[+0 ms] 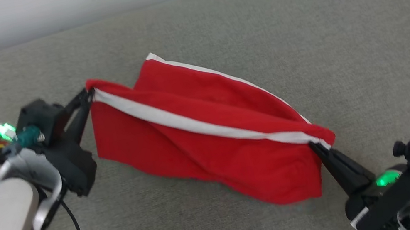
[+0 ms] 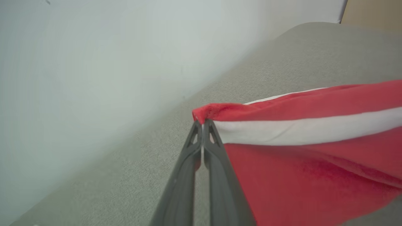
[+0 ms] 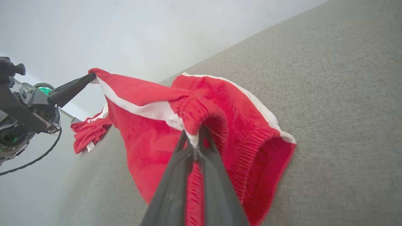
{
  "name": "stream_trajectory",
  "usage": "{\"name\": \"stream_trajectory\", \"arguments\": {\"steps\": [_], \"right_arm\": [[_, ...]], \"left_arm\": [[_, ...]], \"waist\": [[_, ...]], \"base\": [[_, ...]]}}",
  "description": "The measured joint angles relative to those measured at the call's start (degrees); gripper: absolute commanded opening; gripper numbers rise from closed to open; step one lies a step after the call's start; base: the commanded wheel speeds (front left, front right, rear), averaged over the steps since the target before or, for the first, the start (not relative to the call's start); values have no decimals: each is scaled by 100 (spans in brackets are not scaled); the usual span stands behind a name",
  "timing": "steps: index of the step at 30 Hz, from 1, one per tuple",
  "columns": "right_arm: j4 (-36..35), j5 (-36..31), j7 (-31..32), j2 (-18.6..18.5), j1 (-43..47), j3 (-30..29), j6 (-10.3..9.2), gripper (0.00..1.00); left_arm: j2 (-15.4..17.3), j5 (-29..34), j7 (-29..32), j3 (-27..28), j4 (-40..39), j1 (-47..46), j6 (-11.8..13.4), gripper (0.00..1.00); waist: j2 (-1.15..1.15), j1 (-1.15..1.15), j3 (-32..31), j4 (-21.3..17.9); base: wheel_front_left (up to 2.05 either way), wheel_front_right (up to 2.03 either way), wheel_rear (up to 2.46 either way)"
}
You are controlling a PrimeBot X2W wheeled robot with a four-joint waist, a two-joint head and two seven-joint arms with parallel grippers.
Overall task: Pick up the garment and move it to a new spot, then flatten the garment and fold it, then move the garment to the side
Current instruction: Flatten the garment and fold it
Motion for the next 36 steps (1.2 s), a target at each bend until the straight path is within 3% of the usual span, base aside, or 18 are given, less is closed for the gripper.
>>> {"name": "stream_trajectory", "arguments": {"steps": [4, 17, 18, 19, 20, 21, 30, 36], "right_arm": [[257, -130, -13, 280, -339, -164, 0, 0], [809, -651, -26, 950, -837, -443, 0, 0], [848, -675, -26, 973, -862, -419, 0, 29], [878, -682, -26, 995, -882, -393, 0, 93], [900, -701, -26, 1007, -900, -361, 0, 100], [913, -736, -26, 1006, -913, -333, 0, 100], [723, -1169, -27, 814, -488, -760, 0, 100], [308, -1756, -26, 936, 129, -1536, 0, 100]], "left_arm": [[-5, -59, 120, -259, 472, -652, -29, 0], [-234, -468, -75, -1913, 2036, -2235, -44, 0], [-247, -493, -85, -1989, 2169, -2281, -44, 0], [-259, -513, -133, -2070, 2304, -2311, -44, 0], [-278, -533, -212, -2139, 2413, -2329, -44, 35], [-320, -572, -298, -2186, 2513, -2347, -44, 100], [-489, -1069, -1048, -2309, 3067, -2337, -44, 100], [-446, -1421, -1408, -2274, 3208, -2103, -44, 100]], "waist": [[0, 0, 245, -198], [1, 0, 914, -741], [1, 0, 934, -769], [1, 0, 948, -795], [1, 0, 953, -818], [1, 0, 946, -832], [0, -1, 618, -803], [-1, -2, 239, -735]], "base": [[0, 0, 0], [0, 0, 0], [0, 0, 0], [0, 0, 0], [0, 0, 0], [0, 0, 0], [0, 0, 0], [0, 0, 0]]}}
